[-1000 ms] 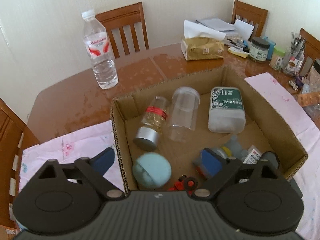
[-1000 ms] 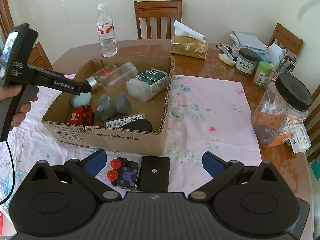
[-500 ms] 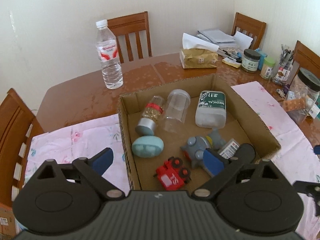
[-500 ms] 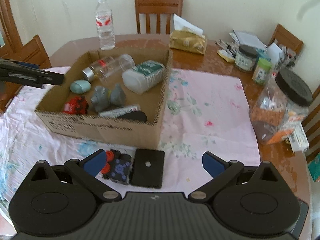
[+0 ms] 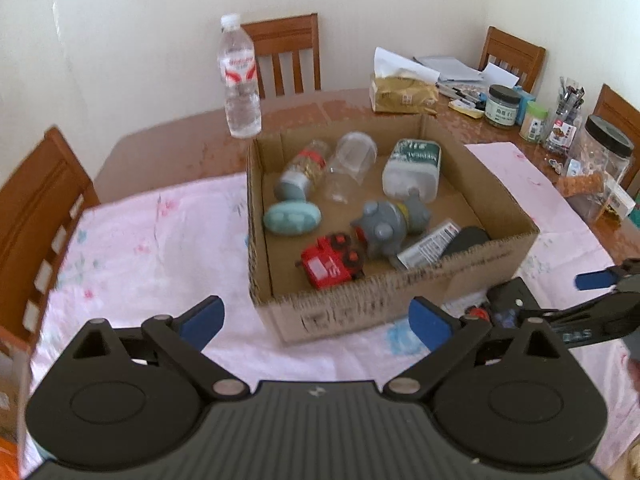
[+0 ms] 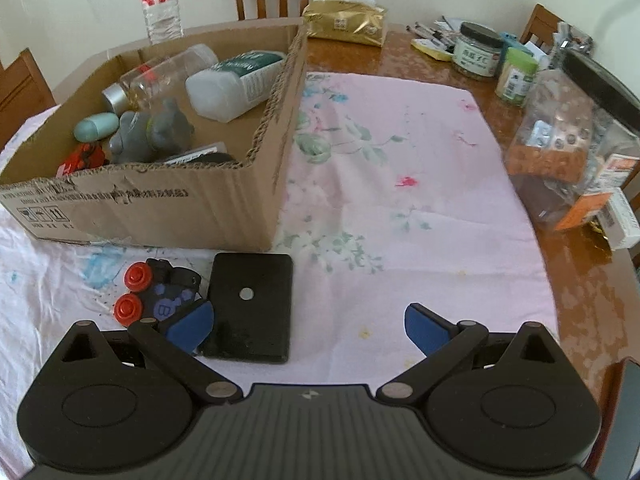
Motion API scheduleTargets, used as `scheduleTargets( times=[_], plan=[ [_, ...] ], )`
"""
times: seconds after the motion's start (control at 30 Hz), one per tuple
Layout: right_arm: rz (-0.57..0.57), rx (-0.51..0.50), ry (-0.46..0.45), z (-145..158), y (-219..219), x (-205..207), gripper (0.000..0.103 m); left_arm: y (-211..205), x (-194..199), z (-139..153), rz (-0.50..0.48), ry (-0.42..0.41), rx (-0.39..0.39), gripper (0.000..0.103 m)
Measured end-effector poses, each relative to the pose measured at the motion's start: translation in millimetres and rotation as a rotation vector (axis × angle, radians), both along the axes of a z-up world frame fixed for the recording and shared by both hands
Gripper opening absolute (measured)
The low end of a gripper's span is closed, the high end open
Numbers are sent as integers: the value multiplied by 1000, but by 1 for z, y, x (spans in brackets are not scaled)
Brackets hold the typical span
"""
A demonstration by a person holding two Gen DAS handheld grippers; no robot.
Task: Organize rigid objects
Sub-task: 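Move both grippers back toward the red-wheeled black cube and black pad, then grasp the red-wheeled black cube with the left gripper while the right gripper approaches the black pad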
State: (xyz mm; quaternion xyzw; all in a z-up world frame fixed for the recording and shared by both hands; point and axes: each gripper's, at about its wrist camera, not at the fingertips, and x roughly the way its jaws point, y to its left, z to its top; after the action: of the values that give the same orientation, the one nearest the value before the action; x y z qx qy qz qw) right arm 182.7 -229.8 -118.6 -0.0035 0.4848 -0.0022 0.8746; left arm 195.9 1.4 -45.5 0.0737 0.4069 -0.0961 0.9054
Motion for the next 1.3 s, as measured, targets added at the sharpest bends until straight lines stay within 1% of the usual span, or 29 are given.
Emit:
scheduleTargets(
  times=[0.13, 0.27, 0.37, 0.47, 0.53, 0.73, 0.93, 1.17, 1.3],
  plan=[
    [40, 5, 2, -2, 15, 1, 103, 3, -7, -5, 15, 24, -39, 98],
    [70, 5, 9, -8, 31, 5, 103, 2, -12, -8, 9, 28, -35, 98],
    [82, -13, 10, -12, 42, 8, 103, 3, -14, -9, 8, 36, -50, 98],
    [77, -19, 4, -14, 43, 9, 103, 2, -15, -12, 9, 47, -57, 98],
    [69, -40, 12, -16, 39, 8, 103, 0, -16, -15, 6, 56, -60, 98],
    [37, -48, 19, -16, 13, 2, 103, -14, -16, -23, -16, 79, -68, 98],
    [20, -32, 30, -15, -11, -8, 103, -37, -16, -33, -38, 105, -75, 98],
    [16, -31, 10, -15, -41, -12, 103, -69, -17, -52, -43, 135, -60, 98],
    [44, -29, -9, -16, -48, -13, 103, -83, -14, -65, -24, 150, -50, 98]
  ],
)
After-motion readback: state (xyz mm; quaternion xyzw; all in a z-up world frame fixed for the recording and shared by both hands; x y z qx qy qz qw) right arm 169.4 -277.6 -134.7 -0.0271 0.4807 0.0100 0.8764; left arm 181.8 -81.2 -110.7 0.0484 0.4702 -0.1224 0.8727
